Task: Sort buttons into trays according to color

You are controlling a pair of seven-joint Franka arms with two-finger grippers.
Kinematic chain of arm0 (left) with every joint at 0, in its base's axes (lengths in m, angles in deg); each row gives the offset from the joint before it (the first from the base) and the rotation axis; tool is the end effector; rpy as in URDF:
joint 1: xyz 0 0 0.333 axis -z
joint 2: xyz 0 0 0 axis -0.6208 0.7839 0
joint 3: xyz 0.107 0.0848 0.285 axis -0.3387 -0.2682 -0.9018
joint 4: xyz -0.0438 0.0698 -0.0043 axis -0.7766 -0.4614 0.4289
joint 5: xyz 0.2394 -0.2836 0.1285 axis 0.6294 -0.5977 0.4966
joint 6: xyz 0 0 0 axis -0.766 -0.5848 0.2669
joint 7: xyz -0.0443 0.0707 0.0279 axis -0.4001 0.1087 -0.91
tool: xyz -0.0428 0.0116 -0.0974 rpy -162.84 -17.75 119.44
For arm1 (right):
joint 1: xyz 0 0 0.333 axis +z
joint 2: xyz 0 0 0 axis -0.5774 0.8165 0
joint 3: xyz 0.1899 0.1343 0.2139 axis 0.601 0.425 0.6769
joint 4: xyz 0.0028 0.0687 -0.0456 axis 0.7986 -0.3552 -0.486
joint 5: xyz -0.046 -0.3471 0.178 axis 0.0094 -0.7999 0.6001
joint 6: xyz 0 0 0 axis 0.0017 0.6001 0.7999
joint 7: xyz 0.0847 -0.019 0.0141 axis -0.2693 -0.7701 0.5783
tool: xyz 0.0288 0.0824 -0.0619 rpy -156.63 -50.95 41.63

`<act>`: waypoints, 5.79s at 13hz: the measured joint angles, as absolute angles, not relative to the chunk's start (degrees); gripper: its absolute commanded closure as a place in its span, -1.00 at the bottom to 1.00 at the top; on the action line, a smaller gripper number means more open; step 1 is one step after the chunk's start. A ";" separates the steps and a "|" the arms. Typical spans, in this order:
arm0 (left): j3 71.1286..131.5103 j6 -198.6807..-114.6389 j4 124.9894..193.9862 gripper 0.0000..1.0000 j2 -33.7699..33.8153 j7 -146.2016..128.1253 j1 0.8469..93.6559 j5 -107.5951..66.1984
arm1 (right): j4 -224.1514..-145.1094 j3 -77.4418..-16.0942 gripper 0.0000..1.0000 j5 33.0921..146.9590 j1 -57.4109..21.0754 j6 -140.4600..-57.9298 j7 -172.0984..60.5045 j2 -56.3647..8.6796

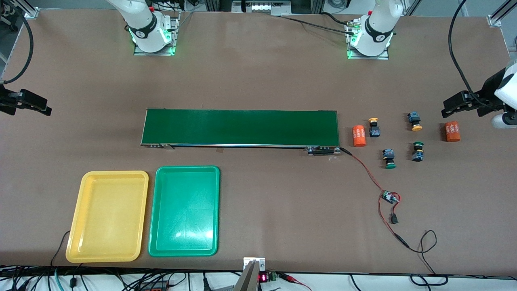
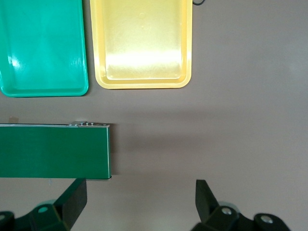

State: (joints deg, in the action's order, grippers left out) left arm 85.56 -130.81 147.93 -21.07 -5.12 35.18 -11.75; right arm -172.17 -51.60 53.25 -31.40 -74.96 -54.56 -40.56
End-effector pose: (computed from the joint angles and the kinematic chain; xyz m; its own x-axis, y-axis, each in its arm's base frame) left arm 0.5795 0.0083 0.5979 0.9981 0.0569 -0.0256 0.0570 -0.9984 0.0030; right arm 0.5881 -0.0596 0.5893 0.9994 -0.0020 -0.0350 -0.0015 -0.9999 0.0148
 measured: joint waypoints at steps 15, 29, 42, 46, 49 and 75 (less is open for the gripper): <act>85.67 -135.69 150.49 -1.00 -3.48 -5.48 35.42 -12.15 | -172.25 -51.66 -1.00 51.67 -31.55 -74.63 -54.56 -38.97; 90.84 -158.63 173.21 -1.00 1.25 -5.51 37.07 -15.88 | -172.26 -51.57 -1.00 50.70 -31.74 -74.73 -54.55 -36.55; 93.12 -165.36 178.53 1.00 0.01 -5.51 36.98 -15.91 | -172.26 -51.02 -1.00 50.72 -30.66 -74.54 -53.45 -36.04; 93.49 -159.58 174.05 1.00 -6.15 -2.43 36.83 -13.88 | -172.26 -51.03 -1.00 50.72 -30.65 -74.54 -53.11 -36.01; 98.78 -154.31 171.65 1.00 -9.95 9.49 37.37 -13.10 | -172.26 -51.02 -1.00 50.72 -30.63 -74.52 -53.09 -36.00; 98.08 -163.36 174.95 -1.00 -11.49 41.23 31.62 -1.36 | -172.26 -51.02 -1.00 50.73 -30.65 -74.41 -53.08 -35.96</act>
State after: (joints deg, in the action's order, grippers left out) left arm 98.08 -163.36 174.95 -11.49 41.23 31.62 -1.36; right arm -172.26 -51.02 50.73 -30.65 -74.41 -53.08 -35.96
